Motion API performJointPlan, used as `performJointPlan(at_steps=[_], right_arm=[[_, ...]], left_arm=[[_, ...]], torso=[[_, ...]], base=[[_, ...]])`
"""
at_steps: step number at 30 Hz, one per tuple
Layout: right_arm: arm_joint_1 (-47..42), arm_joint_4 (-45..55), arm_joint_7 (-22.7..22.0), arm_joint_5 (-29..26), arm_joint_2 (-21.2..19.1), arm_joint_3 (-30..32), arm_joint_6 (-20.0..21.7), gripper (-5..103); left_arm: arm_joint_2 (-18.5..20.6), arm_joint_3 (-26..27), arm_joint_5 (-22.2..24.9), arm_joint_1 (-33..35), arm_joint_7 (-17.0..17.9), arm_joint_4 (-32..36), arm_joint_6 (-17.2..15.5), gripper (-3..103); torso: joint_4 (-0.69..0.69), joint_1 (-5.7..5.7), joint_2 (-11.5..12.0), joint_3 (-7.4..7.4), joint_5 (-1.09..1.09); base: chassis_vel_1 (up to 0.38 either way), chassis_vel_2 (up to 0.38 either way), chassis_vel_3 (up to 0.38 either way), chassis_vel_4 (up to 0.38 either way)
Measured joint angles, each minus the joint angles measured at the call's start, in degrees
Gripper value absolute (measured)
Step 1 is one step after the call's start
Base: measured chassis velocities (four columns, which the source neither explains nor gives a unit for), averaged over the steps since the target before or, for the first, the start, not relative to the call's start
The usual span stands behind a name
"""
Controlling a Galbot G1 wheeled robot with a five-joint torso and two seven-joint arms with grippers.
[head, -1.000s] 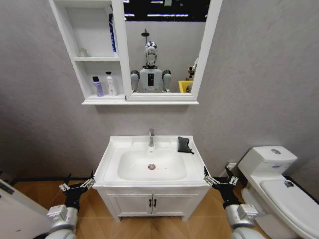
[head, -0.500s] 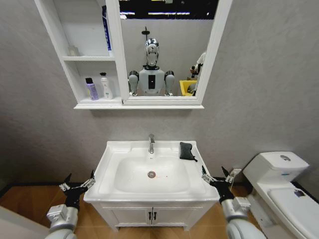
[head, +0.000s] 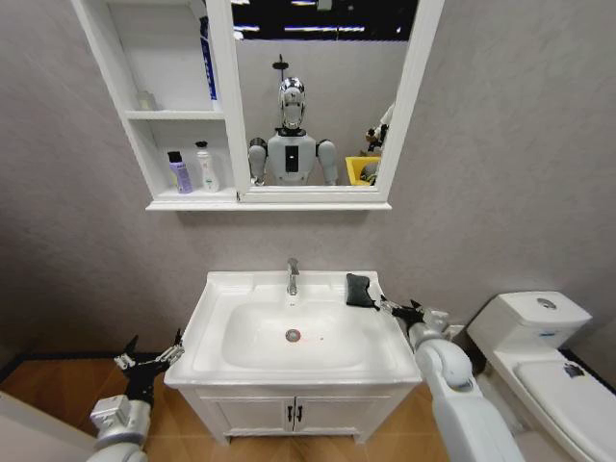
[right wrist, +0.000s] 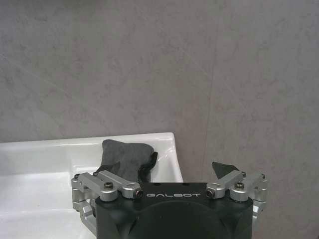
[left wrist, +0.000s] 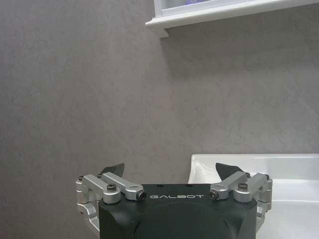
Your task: Move facial cleanser and shampoo from washbasin to cabinet, then wipe washbasin with towel.
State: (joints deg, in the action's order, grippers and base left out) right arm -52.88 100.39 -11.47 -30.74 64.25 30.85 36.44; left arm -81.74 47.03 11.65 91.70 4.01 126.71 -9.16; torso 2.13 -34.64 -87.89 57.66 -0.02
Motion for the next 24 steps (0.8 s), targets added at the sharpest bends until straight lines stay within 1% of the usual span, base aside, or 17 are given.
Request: performJointPlan(at_steps=[1,2,4,5,6,7,8,9,12,13,15,16,18,21,24], right_arm=[[2.8,-3.0,0.2,-0.4,-1.7,-2.1,0.9,100],[2.8,-3.0,0.2,-0.4,-1.7,-2.1,0.9,100],[8.0,-8.5,0.9,-0.5,-3.3,-5.7,1.2,100],[8.0,-8.5,0.9,-0.5,-3.3,-5.7,1.2,100],[10.6,-11.2,1.4,-0.6,-3.5,-7.7,0.9,100],[13.3,-14.0,1.7,-0.8,-3.3,-9.9,0.5,100],[13.3,-14.0,1.7,-0.8,-3.3,-9.9,0.5,100],[15.1,-15.8,1.8,-1.0,-2.8,-11.7,0.3,100],[18.3,-19.0,1.3,-1.1,0.1,-16.1,0.1,100],[18.3,-19.0,1.3,-1.1,0.1,-16.1,0.1,100],[19.6,-20.5,-0.2,-1.1,2.3,-17.8,0.2,100],[19.6,-20.5,-0.2,-1.1,2.3,-17.8,0.2,100],[20.4,-22.1,-2.1,-1.0,4.0,-18.6,0.4,100],[20.5,-23.1,-2.4,-0.2,4.2,-18.4,0.5,100],[20.3,-23.5,-2.6,0.2,3.6,-17.9,0.6,100]], left_arm=[[0.0,0.0,0.0,0.0,0.0,0.0,0.0,100],[0.0,0.0,0.0,0.0,0.0,0.0,0.0,100],[0.0,0.0,0.0,0.0,0.0,0.0,0.0,100],[0.0,0.0,0.0,0.0,0.0,0.0,0.0,100],[0.0,0.0,0.0,0.0,0.0,0.0,0.0,100],[0.0,0.0,0.0,0.0,0.0,0.0,0.0,100],[0.0,0.0,0.0,0.0,0.0,0.0,0.0,100],[0.0,0.0,0.0,0.0,0.0,0.0,0.0,100],[0.0,0.0,0.0,0.0,0.0,0.0,0.0,100],[0.0,0.0,0.0,0.0,0.0,0.0,0.0,100],[0.0,0.0,0.0,0.0,0.0,0.0,0.0,100],[0.0,0.0,0.0,0.0,0.0,0.0,0.0,100],[0.0,0.0,0.0,0.0,0.0,0.0,0.0,100],[0.0,0.0,0.0,0.0,0.0,0.0,0.0,100],[0.0,0.0,0.0,0.0,0.0,0.0,0.0,100]], torso=[[-0.01,0.01,0.0,0.0,0.03],[-0.01,0.01,0.0,0.0,0.03],[-0.01,0.01,0.0,0.0,0.01],[-0.01,0.01,0.0,0.0,0.01],[-0.02,0.01,0.0,0.0,0.01],[0.0,0.01,0.0,0.0,0.02],[0.0,0.01,0.0,0.0,0.02],[0.02,0.0,0.0,0.0,0.01],[0.01,0.0,0.0,0.0,0.02],[0.01,0.0,0.0,0.0,0.02],[0.02,0.01,0.0,0.0,0.01],[0.02,0.01,0.0,0.0,0.01],[0.03,0.01,0.0,-0.01,0.02],[-0.01,0.01,0.0,-0.01,0.01],[-0.01,0.01,0.0,-0.01,0.02]], base=[[0.0,0.0,0.0,0.0],[0.0,0.0,0.0,0.0],[0.0,0.0,0.0,0.0],[0.0,0.0,0.0,0.0],[0.0,0.0,0.0,0.0],[0.0,0.0,0.0,0.0],[0.0,0.0,0.0,0.0],[0.0,0.0,0.0,0.0],[0.0,0.0,0.0,0.0],[0.0,0.0,0.0,0.0],[0.0,0.0,0.0,0.0],[0.0,0.0,0.0,0.0],[0.0,0.0,0.0,0.0],[0.0,0.0,0.0,0.0],[0.0,0.0,0.0,0.0]])
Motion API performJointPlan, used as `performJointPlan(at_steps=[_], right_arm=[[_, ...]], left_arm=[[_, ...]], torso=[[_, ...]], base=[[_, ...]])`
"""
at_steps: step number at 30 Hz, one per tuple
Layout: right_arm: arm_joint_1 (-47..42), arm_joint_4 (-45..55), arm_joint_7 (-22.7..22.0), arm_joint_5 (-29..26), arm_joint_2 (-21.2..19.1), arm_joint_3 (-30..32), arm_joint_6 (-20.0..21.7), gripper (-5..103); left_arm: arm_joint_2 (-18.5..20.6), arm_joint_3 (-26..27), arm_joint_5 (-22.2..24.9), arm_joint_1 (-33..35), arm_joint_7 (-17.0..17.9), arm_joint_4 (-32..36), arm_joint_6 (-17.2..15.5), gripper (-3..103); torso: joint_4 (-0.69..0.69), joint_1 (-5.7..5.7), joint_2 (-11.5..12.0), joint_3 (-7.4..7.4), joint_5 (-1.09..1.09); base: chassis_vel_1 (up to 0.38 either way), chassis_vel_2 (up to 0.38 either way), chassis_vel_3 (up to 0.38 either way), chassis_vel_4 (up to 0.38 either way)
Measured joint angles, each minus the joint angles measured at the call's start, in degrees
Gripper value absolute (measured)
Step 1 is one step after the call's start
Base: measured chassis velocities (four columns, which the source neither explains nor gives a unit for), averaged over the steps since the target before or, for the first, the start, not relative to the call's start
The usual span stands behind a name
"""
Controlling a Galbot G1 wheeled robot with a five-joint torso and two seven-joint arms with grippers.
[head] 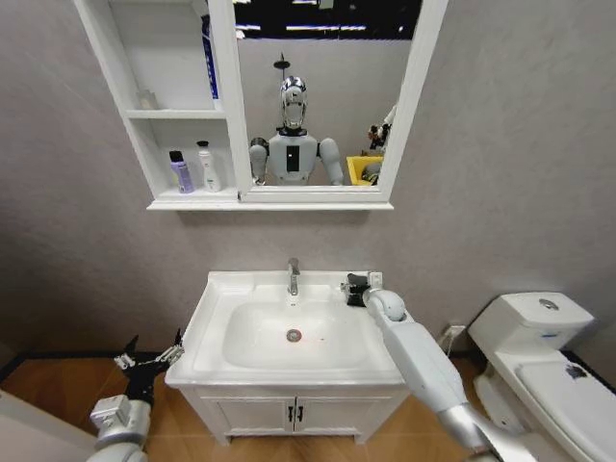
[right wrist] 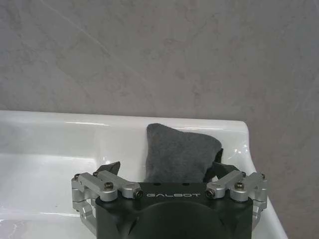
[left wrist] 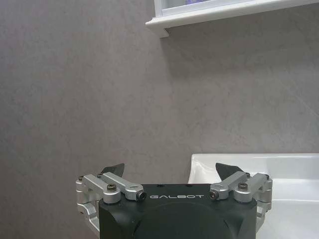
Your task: Move facial cleanser and shampoo from washbasin to cabinet, then wipe washbasin with towel.
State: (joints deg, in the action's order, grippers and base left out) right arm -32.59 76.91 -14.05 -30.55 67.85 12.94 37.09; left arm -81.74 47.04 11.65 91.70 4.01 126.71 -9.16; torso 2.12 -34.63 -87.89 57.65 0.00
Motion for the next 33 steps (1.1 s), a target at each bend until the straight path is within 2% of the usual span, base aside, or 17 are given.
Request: performJointPlan(at_steps=[5,10,15,16,17,18,20,21,22,23,25,26,28,29,31,32,33], right_arm=[[-0.2,-0.5,0.2,0.3,-0.8,0.5,0.0,100],[0.5,-3.2,1.1,0.2,0.2,0.5,-0.8,100],[0.6,-4.3,1.6,0.2,0.4,0.5,-0.9,100],[0.6,-4.4,1.7,0.2,0.3,0.7,-1.0,91],[0.6,-4.4,1.7,0.2,0.3,0.7,-1.0,91],[0.5,-4.6,2.0,0.3,0.2,0.8,-1.0,86],[0.5,-4.8,2.3,0.5,0.0,0.9,-1.1,86],[0.5,-5.1,2.5,0.6,-0.1,1.1,-1.2,75],[0.5,-5.4,2.6,0.6,-0.1,1.2,-1.4,70],[0.5,-5.4,2.6,0.6,-0.1,1.2,-1.4,70],[0.5,-5.5,2.9,0.8,-0.2,1.3,-1.6,59],[0.5,-5.5,2.9,0.8,-0.2,1.3,-1.6,59],[0.4,-5.4,3.1,0.8,-0.2,1.3,-1.8,47],[0.4,-5.4,3.1,0.8,-0.2,1.3,-1.8,47],[0.4,-5.4,3.1,0.8,-0.1,1.3,-1.9,37],[0.4,-5.4,3.1,0.8,-0.1,1.3,-1.9,37],[0.4,-5.3,3.1,0.8,-0.1,1.3,-1.9,32]], left_arm=[[0.0,0.0,0.0,0.0,0.0,0.0,0.0,100],[0.0,0.0,0.0,0.0,0.0,0.0,0.0,100],[0.0,0.0,0.0,0.0,0.0,0.0,0.0,100],[0.0,0.0,0.0,0.0,0.0,0.0,0.0,100],[0.0,0.0,0.0,0.0,0.0,0.0,0.0,100],[0.0,0.0,0.0,0.0,0.0,0.0,0.0,100],[0.0,0.0,0.0,0.0,0.0,0.0,0.0,100],[0.0,0.0,0.0,0.0,0.0,0.0,0.0,100],[0.0,0.0,0.0,0.0,0.0,0.0,0.0,100],[0.0,0.0,0.0,0.0,0.0,0.0,0.0,100],[0.0,0.0,0.0,0.0,0.0,0.0,0.0,100],[0.0,0.0,0.0,0.0,0.0,0.0,0.0,100],[0.0,0.0,0.0,0.0,0.0,0.0,0.0,100],[0.0,0.0,0.0,0.0,0.0,0.0,0.0,100],[0.0,0.0,0.0,0.0,0.0,0.0,0.0,100],[0.0,0.0,0.0,0.0,0.0,0.0,0.0,100],[0.0,0.0,0.0,0.0,0.0,0.0,0.0,100]], torso=[[-0.01,0.01,0.0,0.0,0.0],[0.03,0.01,0.0,0.0,0.01],[0.02,0.01,0.0,0.0,0.0],[0.01,0.0,0.0,0.0,0.01],[0.01,0.0,0.0,0.0,0.01],[0.01,0.01,0.0,0.0,0.01],[0.01,0.01,0.0,0.0,0.01],[0.01,0.01,0.0,0.0,0.0],[0.01,0.01,0.0,0.0,0.01],[0.01,0.01,0.0,0.0,0.01],[0.02,0.0,0.0,0.0,0.0],[0.02,0.0,0.0,0.0,0.0],[0.01,0.01,0.0,0.0,0.0],[0.01,0.01,0.0,0.0,0.0],[0.01,0.01,0.0,0.0,0.0],[0.01,0.01,0.0,0.0,0.0],[0.01,0.0,0.0,0.0,0.0]], base=[[0.0,0.0,0.0,0.0],[0.0,0.0,0.0,0.0],[0.0,0.0,0.0,0.0],[0.0,0.0,0.0,0.0],[0.0,0.0,0.0,0.0],[0.0,0.0,0.0,0.0],[0.0,0.0,0.0,0.0],[0.0,0.0,0.0,0.0],[0.0,0.0,0.0,0.0],[0.0,0.0,0.0,0.0],[0.0,0.0,0.0,0.0],[0.0,0.0,0.0,0.0],[0.0,0.0,0.0,0.0],[0.0,0.0,0.0,0.0],[0.0,0.0,0.0,0.0],[0.0,0.0,0.0,0.0],[0.0,0.0,0.0,0.0]])
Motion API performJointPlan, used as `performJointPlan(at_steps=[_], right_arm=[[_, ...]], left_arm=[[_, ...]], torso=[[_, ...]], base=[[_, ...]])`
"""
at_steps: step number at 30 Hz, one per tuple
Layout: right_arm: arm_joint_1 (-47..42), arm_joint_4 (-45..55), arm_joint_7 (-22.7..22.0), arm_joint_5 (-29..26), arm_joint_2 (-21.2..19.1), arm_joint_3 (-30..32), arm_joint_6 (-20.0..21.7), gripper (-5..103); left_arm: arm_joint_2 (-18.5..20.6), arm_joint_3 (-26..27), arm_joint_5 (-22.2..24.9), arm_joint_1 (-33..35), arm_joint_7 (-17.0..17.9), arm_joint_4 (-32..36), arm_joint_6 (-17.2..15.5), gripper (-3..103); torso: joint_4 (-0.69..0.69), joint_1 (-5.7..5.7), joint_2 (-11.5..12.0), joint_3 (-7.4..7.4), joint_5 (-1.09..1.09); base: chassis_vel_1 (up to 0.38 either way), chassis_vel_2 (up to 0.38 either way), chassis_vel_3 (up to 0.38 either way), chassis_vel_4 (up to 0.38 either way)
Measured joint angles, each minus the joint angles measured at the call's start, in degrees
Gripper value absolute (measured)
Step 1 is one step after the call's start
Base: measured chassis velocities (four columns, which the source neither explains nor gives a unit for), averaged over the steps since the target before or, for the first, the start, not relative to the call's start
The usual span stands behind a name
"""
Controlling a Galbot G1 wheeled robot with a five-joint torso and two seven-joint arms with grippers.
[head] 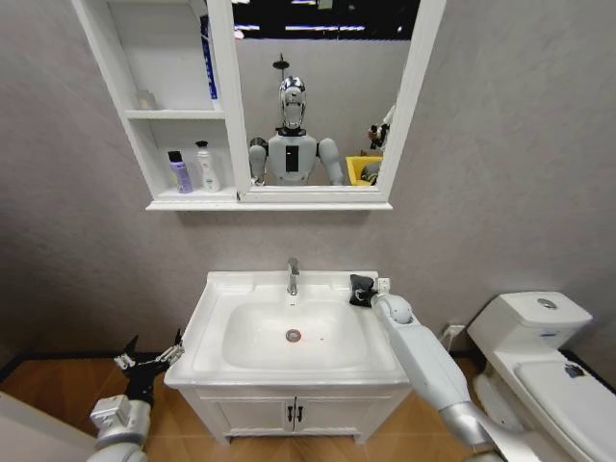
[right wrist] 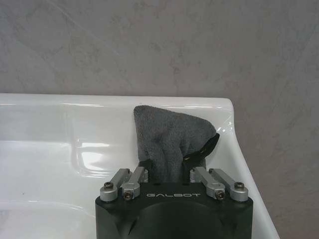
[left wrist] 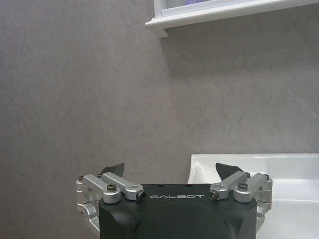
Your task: Move facial cleanser and shampoo from washbasin to cabinet, then wipe washbasin with towel.
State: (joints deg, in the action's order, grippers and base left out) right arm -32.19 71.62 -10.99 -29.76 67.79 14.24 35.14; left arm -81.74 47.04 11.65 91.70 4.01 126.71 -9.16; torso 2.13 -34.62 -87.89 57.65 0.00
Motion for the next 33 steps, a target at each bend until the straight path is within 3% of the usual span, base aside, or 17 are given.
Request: performJointPlan(at_steps=[3,5,7,9,10,17,23,33], right_arm=[[-0.1,0.7,-0.5,-0.3,0.0,-0.1,0.0,20],[-1.0,3.7,-3.5,-2.5,0.0,-0.3,0.6,10],[-1.8,5.7,-5.1,-3.8,-0.1,-0.4,1.1,10],[-3.8,10.4,-8.4,-6.8,-0.5,-0.8,2.0,3],[-5.4,14.3,-11.1,-9.4,-0.8,-1.4,2.5,2],[-11.5,27.5,-18.8,-18.7,-0.8,-5.2,4.5,2],[-13.5,29.4,-20.1,-19.6,-0.1,-8.0,5.3,2],[-15.7,22.9,-19.6,-18.8,1.1,-9.4,5.3,2]], left_arm=[[0.0,0.0,0.0,0.0,0.0,0.0,0.0,100],[0.0,0.0,0.0,0.0,0.0,0.0,0.0,100],[0.0,0.0,0.0,0.0,0.0,0.0,0.0,100],[0.0,0.0,0.0,0.0,0.0,0.0,0.0,100],[0.0,0.0,0.0,0.0,0.0,0.0,0.0,100],[0.0,0.0,0.0,0.0,0.0,0.0,0.0,100],[0.0,0.0,0.0,0.0,0.0,0.0,0.0,100],[0.0,0.0,0.0,0.0,0.0,0.0,0.0,100]], torso=[[0.0,0.0,0.0,0.0,0.0],[0.0,0.0,0.0,0.0,0.0],[0.01,0.0,0.0,0.0,-0.01],[0.01,0.0,0.0,0.0,0.0],[0.0,0.0,0.0,0.0,-0.01],[0.0,0.0,0.0,0.0,-0.01],[0.01,0.01,0.0,0.0,-0.01],[0.0,0.0,0.0,0.0,0.0]], base=[[0.0,0.0,0.0,0.0],[0.0,0.0,0.0,0.0],[0.0,0.0,0.0,0.0],[0.0,0.0,0.0,0.0],[0.0,0.0,0.0,0.0],[0.0,0.0,0.0,0.0],[0.0,0.0,0.0,0.0],[0.0,0.0,0.0,0.0]])
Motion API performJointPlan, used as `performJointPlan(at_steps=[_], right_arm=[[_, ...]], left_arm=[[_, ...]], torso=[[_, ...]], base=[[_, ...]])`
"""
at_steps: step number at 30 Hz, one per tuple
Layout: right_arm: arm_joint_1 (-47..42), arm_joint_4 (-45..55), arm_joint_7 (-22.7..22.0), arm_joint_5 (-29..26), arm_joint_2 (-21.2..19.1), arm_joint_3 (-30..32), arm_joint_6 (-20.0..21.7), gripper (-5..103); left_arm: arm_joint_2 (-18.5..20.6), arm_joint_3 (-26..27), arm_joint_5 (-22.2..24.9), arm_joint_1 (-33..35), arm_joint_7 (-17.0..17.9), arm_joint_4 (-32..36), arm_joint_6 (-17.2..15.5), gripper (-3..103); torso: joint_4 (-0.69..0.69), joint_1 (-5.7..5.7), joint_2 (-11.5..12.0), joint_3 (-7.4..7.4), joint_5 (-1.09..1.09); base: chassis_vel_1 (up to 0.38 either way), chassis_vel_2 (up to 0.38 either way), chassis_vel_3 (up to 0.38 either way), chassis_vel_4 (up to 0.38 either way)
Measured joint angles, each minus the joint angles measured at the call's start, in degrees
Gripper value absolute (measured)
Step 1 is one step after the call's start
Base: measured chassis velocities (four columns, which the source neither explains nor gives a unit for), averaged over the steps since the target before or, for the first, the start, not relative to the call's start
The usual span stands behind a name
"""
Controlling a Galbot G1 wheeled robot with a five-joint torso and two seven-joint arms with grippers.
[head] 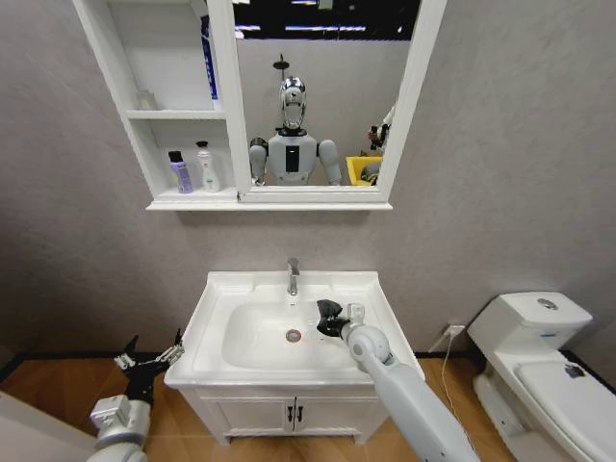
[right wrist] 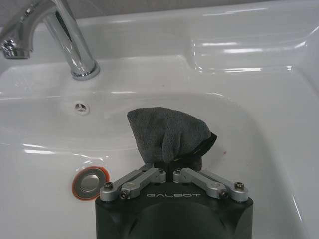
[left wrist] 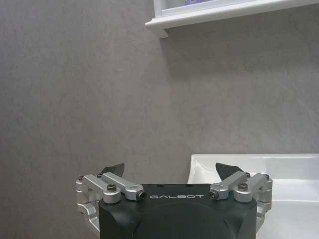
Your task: Move facial cleanser and shampoo from washbasin to cabinet, then wipe washbasin with towel.
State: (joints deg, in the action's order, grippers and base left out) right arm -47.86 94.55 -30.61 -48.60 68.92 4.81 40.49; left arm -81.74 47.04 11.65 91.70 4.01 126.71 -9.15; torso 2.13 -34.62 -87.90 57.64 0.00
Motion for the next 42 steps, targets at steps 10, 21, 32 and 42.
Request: performJointPlan(at_steps=[10,21,32,42], right_arm=[[1.6,-5.8,3.1,1.5,1.6,0.6,-0.6,2],[0.4,-6.8,4.2,3.7,1.0,2.2,-0.5,2],[0.0,-7.7,6.7,5.4,1.6,2.3,-1.9,2],[2.2,-11.7,10.1,7.4,3.5,1.2,-3.1,2]], left_arm=[[0.0,0.0,0.0,0.0,0.0,0.0,0.0,100],[0.0,0.0,0.0,0.0,0.0,0.0,0.0,100],[0.0,0.0,0.0,0.0,0.0,0.0,0.0,100],[0.0,0.0,0.0,0.0,0.0,0.0,0.0,100]], torso=[[0.01,0.0,0.0,0.0,0.0],[0.01,0.0,0.0,0.0,0.01],[-0.01,0.0,0.0,0.01,0.0],[0.01,-0.01,0.0,0.01,0.0]], base=[[0.0,0.0,0.0,0.0],[0.0,0.0,0.0,0.0],[0.0,0.0,0.0,0.0],[0.0,0.0,0.0,0.0]])
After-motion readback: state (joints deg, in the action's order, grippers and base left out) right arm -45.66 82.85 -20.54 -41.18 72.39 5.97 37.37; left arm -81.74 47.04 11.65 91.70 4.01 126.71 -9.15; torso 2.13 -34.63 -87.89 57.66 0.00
